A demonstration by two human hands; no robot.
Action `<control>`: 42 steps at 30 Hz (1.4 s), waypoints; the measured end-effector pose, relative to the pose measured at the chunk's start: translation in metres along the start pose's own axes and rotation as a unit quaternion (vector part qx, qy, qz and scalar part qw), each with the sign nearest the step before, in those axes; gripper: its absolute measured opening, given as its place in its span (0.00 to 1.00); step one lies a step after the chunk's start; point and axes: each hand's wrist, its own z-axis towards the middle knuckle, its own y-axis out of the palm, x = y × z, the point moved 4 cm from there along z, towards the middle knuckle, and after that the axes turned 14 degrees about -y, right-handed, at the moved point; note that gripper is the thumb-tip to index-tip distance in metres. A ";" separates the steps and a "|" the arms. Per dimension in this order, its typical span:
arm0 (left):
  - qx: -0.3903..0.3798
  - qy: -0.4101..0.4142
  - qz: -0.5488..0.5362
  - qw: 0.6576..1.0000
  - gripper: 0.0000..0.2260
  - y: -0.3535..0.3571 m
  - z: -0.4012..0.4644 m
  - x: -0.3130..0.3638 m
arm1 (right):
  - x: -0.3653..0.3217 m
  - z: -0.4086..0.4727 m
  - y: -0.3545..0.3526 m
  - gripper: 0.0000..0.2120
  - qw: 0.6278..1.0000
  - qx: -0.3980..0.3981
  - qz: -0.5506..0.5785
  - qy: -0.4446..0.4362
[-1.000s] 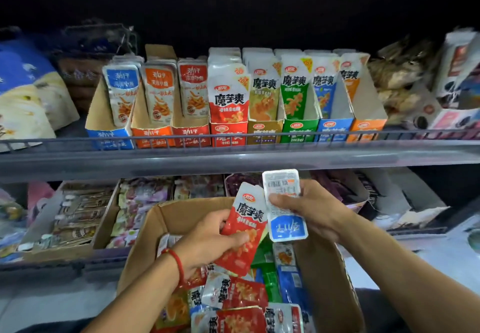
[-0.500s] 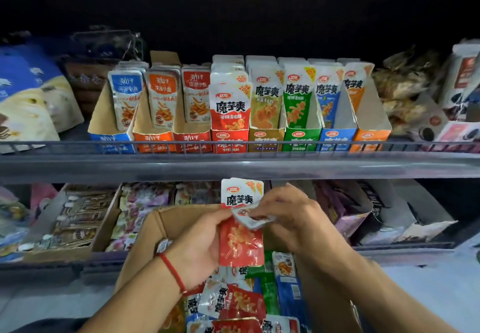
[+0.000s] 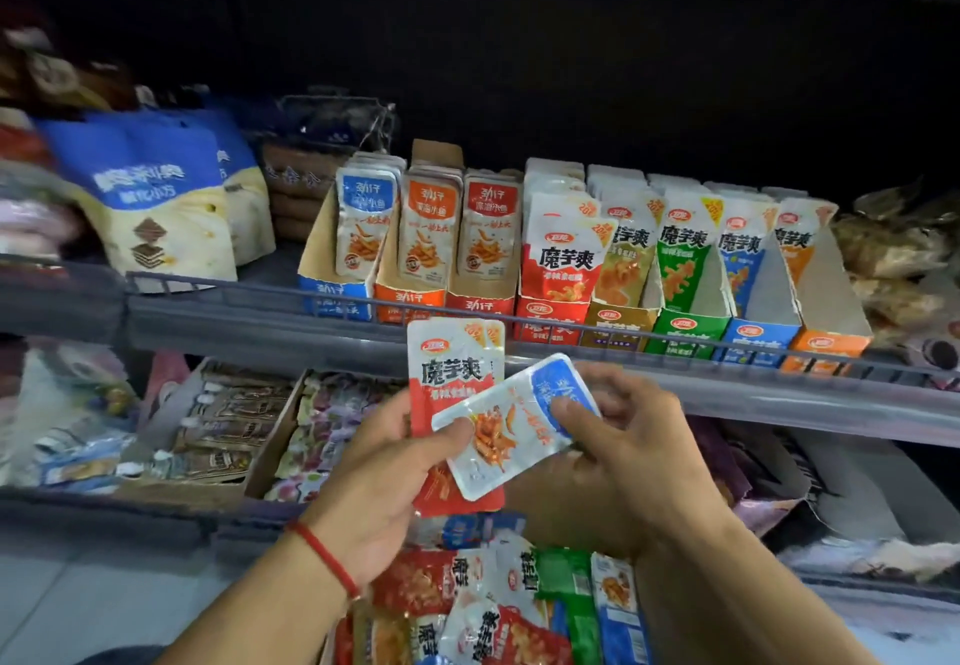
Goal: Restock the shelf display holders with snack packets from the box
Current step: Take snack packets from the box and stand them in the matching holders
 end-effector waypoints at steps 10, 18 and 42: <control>0.240 0.179 -0.178 0.937 0.09 -0.104 0.014 0.068 | -0.125 0.151 0.093 0.10 0.939 0.031 -0.174 -0.296; 0.221 0.155 -0.194 0.943 0.05 -0.124 0.022 0.081 | -0.111 0.236 0.161 0.15 0.885 -0.087 -0.387 -0.244; 0.099 0.143 -0.055 0.983 0.11 -0.065 0.018 0.078 | -0.079 0.129 0.116 0.21 0.956 -0.159 -0.185 -0.160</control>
